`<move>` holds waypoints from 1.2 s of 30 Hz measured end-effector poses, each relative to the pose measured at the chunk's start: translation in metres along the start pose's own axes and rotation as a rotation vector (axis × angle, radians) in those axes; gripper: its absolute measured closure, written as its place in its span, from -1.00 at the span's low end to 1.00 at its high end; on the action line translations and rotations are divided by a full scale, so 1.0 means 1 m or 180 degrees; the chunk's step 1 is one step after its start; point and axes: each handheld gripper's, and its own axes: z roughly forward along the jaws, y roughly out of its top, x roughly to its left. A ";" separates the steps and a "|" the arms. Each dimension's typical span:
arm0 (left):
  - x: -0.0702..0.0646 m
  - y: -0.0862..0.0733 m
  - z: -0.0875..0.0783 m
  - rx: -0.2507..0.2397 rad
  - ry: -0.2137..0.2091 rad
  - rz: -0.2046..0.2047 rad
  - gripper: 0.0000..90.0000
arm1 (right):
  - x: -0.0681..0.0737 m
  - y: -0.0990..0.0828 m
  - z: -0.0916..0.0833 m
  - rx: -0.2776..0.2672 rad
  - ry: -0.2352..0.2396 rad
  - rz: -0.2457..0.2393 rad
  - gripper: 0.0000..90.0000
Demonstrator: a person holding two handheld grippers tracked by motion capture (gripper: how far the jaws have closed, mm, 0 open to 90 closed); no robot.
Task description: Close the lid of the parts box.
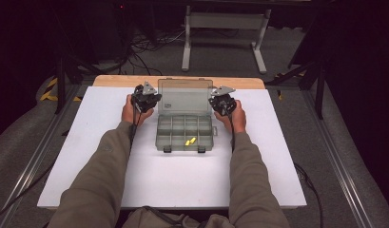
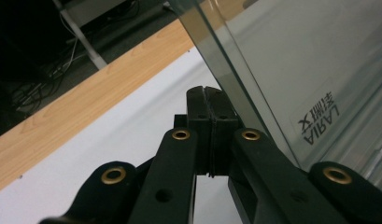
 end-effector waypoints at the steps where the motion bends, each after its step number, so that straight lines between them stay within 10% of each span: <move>1: 0.000 0.001 -0.001 0.0001 -0.0006 0.0015 0.99 | 0.000 0.001 -0.001 -0.0027 -0.0009 -0.0001 1.00; 36: -0.006 0.028 -0.034 -0.0246 0.0181 0.0231 0.99 | 0.000 0.022 -0.035 -0.0460 -0.0140 -0.0054 1.00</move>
